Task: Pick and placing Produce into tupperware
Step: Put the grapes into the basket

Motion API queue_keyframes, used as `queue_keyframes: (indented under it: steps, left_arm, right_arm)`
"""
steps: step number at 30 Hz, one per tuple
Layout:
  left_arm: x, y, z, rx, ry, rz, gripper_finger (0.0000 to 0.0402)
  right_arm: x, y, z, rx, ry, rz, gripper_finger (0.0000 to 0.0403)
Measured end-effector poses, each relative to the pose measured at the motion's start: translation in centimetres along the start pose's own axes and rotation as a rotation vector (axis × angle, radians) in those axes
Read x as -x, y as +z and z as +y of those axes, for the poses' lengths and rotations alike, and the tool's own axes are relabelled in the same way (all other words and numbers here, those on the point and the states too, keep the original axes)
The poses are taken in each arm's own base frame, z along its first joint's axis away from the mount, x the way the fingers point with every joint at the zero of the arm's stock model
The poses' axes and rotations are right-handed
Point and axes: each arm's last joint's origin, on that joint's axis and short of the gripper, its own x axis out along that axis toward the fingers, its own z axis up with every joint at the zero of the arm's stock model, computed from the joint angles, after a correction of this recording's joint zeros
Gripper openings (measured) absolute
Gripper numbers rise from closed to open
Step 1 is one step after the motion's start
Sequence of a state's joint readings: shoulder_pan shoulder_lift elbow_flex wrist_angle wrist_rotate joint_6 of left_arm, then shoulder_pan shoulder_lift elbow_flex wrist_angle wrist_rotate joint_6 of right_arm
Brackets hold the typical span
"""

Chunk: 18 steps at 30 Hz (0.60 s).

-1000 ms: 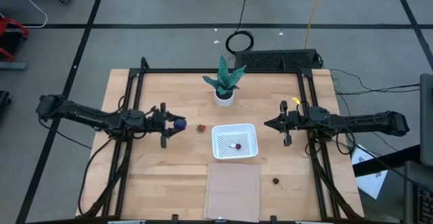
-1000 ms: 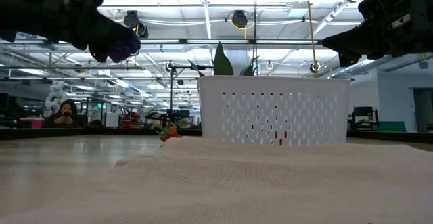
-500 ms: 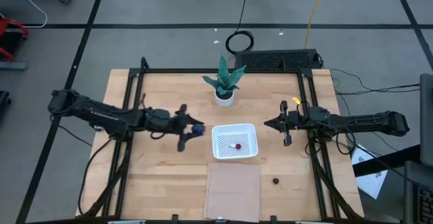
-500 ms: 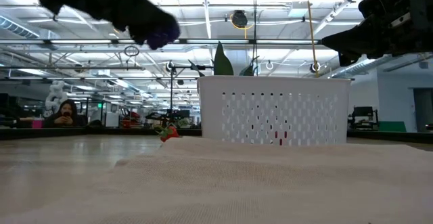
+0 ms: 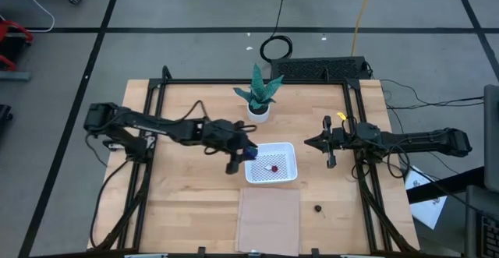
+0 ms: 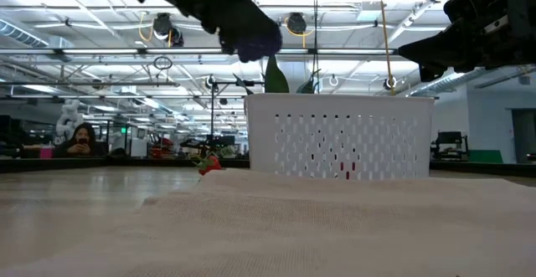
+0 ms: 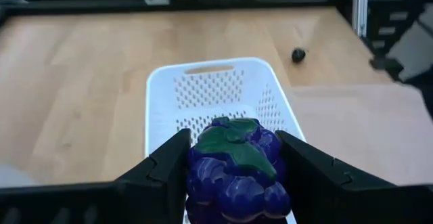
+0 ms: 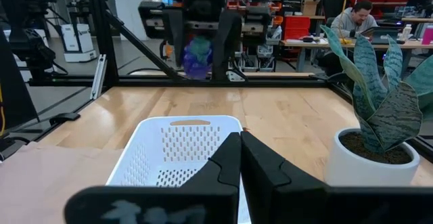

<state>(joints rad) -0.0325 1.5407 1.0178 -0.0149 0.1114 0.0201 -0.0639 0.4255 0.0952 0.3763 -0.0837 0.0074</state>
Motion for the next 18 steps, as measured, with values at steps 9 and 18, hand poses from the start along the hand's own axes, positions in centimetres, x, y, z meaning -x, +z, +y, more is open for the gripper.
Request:
queue_keyframes:
  steps: [9,18]
  left_arm:
    - [-4.5,1.6,0.6,-0.078,-0.039,0.171,0.0184]
    - [-8.1,2.2,1.0,-0.091,-0.101,0.3,0.0184]
  right_arm:
    - [0.0,0.0,0.0,0.0,0.0,0.0,0.0]
    - [0.0,-0.1,0.0,0.0,0.0,0.007,0.0]
